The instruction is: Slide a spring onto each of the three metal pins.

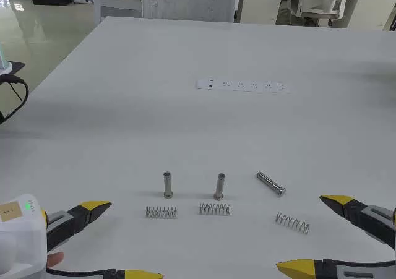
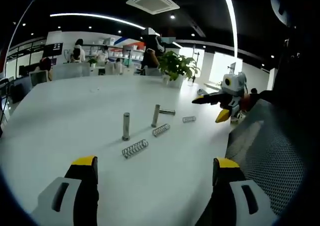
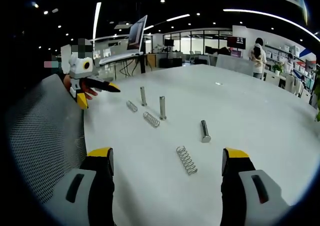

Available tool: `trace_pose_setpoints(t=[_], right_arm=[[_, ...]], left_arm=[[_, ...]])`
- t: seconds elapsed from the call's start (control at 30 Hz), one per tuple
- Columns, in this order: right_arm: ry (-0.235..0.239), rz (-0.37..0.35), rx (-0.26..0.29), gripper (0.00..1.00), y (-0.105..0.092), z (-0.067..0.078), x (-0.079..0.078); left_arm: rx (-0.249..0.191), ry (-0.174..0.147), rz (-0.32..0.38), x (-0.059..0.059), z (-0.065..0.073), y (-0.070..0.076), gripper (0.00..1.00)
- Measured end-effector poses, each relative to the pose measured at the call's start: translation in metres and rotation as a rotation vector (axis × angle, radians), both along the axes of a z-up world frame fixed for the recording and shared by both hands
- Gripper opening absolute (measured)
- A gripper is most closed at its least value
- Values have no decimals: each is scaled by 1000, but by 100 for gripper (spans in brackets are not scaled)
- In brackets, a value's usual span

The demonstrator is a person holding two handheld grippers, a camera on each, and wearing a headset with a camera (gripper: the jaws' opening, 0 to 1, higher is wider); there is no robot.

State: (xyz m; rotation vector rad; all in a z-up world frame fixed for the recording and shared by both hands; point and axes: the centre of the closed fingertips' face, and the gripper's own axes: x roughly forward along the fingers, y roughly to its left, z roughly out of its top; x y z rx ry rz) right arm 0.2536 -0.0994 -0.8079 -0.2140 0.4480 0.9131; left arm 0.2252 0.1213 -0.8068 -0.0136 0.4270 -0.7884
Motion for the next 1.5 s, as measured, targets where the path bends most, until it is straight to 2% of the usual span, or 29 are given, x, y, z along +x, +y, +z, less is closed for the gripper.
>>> trace_pose_setpoints(t=[0.4,1.5], right_arm=[[-3,-2,-6,89,0,3,0],[13,-5,-10,87,-2,-4,-1]], left_arm=[[-7,-6,4,0,2,-1,89],[0,4,1,-1,0,-2,89]])
